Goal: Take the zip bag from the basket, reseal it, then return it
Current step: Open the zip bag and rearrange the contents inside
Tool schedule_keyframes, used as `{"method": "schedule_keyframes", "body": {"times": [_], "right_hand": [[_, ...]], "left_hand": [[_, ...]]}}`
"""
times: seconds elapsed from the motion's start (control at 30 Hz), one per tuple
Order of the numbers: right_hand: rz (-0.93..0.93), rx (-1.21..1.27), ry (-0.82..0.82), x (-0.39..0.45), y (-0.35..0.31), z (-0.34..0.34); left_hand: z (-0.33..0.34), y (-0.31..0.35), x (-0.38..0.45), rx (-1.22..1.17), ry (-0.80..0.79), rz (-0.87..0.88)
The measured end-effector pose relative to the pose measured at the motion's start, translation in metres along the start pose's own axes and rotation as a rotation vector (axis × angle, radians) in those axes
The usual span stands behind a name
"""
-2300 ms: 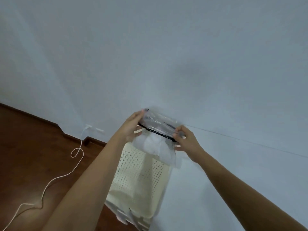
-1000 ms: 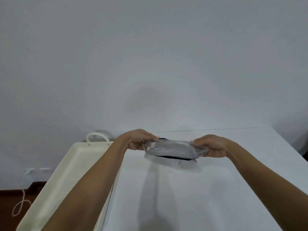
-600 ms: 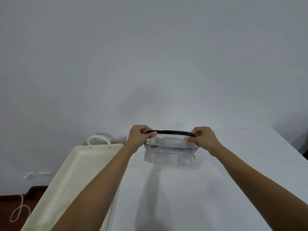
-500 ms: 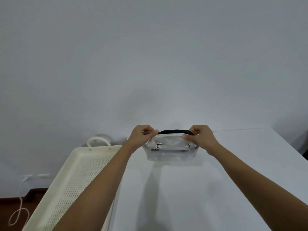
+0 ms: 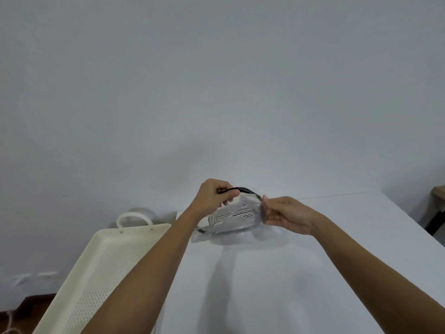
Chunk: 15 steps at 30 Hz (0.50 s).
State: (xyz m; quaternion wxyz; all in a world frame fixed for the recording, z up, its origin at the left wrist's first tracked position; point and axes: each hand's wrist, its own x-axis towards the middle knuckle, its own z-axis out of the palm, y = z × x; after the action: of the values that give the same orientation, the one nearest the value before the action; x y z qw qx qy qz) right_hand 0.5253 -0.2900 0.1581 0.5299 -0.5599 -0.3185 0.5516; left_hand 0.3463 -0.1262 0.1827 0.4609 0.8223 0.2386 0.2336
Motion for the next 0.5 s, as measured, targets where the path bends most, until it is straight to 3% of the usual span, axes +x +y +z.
{"method": "schedule_keyframes", "body": {"times": [0.13, 0.37, 0.5], "right_hand": [[-0.048, 0.108, -0.057, -0.001, 0.01, 0.003], [-0.111, 0.162, 0.008, 0.0, -0.004, 0.013], [-0.183, -0.029, 0.152, 0.0, -0.01, 0.012]], "left_hand": [[-0.001, 0.002, 0.006, 0.034, 0.031, 0.009], [-0.001, 0.002, 0.01, 0.08, 0.11, 0.047], [-0.006, -0.001, 0.007, 0.112, 0.117, 0.056]]}}
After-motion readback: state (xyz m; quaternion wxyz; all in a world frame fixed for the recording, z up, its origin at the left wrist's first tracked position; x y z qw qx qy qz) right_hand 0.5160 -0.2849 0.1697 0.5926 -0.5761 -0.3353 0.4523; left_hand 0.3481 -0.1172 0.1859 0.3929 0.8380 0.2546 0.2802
